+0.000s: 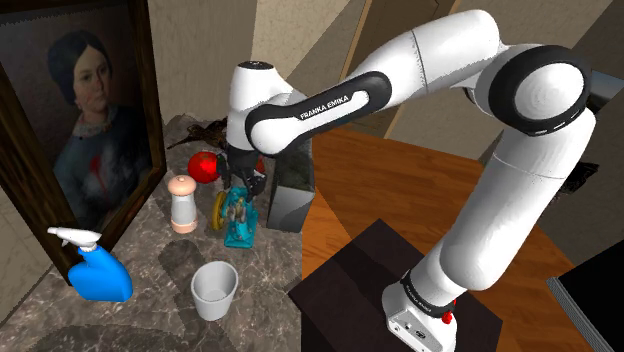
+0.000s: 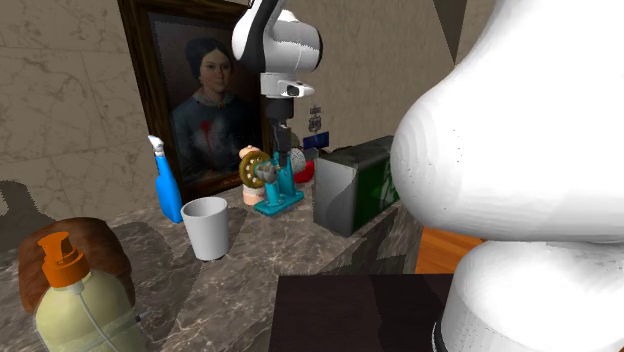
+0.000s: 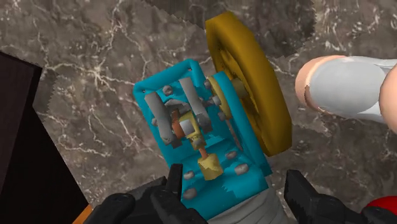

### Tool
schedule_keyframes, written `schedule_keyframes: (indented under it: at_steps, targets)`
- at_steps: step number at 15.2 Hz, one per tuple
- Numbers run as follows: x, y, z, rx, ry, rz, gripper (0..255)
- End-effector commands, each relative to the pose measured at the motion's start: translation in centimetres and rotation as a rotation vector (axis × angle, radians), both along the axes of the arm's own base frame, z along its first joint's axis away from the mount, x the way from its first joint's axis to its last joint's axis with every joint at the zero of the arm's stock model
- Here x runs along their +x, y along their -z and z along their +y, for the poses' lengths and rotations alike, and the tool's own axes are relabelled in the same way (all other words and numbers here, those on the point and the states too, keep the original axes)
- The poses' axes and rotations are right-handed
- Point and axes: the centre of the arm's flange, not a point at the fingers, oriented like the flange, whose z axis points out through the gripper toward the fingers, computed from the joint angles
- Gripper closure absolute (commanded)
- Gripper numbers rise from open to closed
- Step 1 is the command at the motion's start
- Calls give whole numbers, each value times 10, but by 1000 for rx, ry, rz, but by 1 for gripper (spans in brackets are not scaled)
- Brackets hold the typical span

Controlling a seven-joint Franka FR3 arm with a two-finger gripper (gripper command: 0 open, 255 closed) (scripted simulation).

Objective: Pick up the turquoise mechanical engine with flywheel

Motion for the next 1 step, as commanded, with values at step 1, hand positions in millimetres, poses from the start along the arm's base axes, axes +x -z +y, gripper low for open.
schedule_keyframes:
  at_steps: [1]
  targets:
    - [0,-3,-1,0,0,-1,255]
